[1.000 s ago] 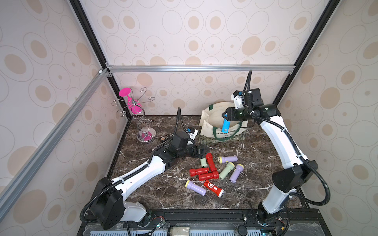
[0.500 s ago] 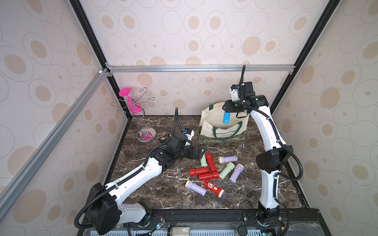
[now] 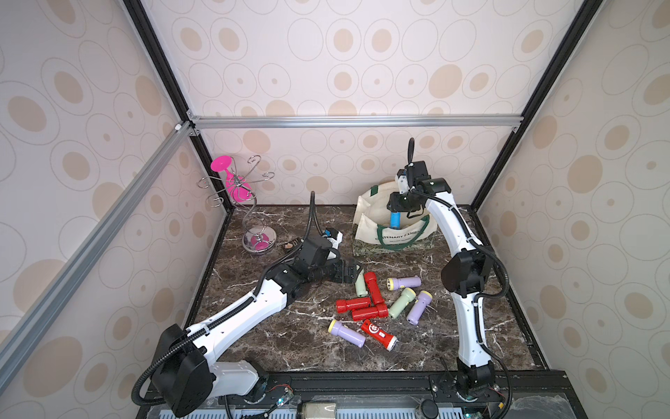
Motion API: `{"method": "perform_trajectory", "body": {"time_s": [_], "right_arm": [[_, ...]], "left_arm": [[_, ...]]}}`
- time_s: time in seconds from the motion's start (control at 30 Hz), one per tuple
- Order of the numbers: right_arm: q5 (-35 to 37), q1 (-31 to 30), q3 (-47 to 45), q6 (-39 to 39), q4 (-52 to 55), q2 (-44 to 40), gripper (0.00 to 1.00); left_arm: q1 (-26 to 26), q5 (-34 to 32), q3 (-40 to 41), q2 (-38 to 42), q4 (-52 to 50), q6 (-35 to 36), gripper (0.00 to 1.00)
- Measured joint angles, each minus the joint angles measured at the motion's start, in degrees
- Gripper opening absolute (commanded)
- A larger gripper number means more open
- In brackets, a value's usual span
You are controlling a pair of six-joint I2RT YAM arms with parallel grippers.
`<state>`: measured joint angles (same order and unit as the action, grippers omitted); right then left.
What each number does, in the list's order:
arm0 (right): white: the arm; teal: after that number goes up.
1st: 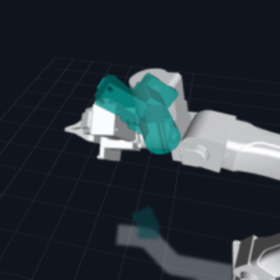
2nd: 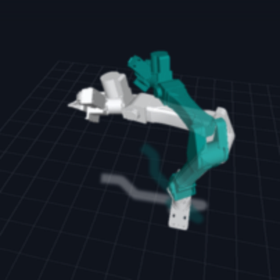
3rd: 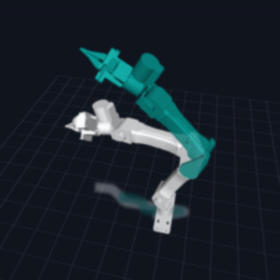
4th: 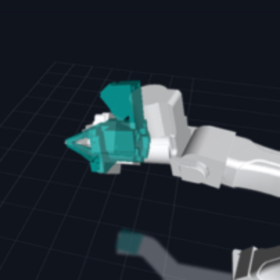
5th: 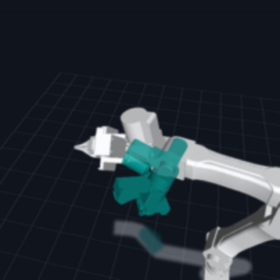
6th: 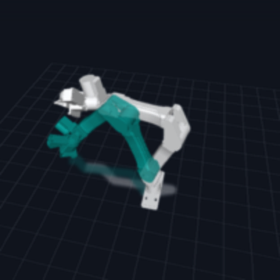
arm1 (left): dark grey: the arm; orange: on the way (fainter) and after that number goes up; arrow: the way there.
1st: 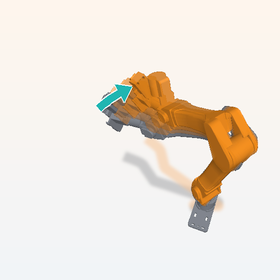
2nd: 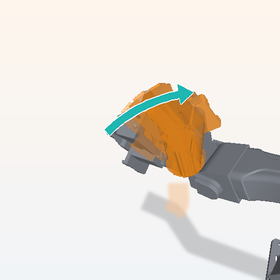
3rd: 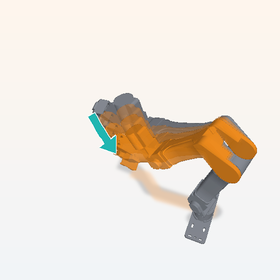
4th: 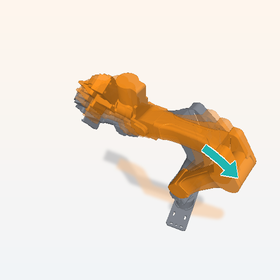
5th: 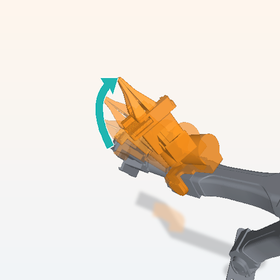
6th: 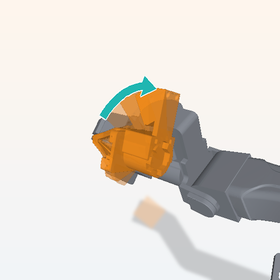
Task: Put the flashlights into the tote bags
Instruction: Place the flashlight in the canvas bag.
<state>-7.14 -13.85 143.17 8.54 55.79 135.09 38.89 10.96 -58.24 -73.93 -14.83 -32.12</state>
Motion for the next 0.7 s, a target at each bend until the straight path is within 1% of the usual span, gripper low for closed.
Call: {"method": "perform_trajectory", "body": {"time_s": [0.23,0.3,0.4,0.43,0.57,0.67,0.7], "right_arm": [[0.8,0.0,0.9,0.0,-0.9,3.9,0.0],[0.9,0.0,1.1,0.0,-1.1,4.2,0.02],[1.0,0.0,1.4,0.0,-1.2,4.4,0.09],[0.9,0.0,1.4,0.0,-1.3,4.5,0.14],[0.9,0.0,1.4,-0.1,-1.4,4.5,0.38],[1.2,0.0,1.4,-0.2,-1.4,4.5,0.53],[1.4,0.0,1.4,-0.3,-1.4,4.5,0.57]], "left_arm": [[-0.2,-0.2,0.1,0.0,-1.0,0.0,1.0],[-0.5,-0.2,0.2,0.1,-1.0,0.0,1.0],[-0.8,-0.3,0.4,0.2,-1.1,0.0,1.0],[-0.8,-0.3,0.4,0.2,-1.1,0.0,1.0],[-0.9,-0.4,0.5,0.2,-1.1,0.0,1.0],[-0.9,-0.4,0.6,0.2,-1.1,0.0,1.0],[-0.9,-0.4,0.6,0.2,-1.0,0.0,1.0]]}}
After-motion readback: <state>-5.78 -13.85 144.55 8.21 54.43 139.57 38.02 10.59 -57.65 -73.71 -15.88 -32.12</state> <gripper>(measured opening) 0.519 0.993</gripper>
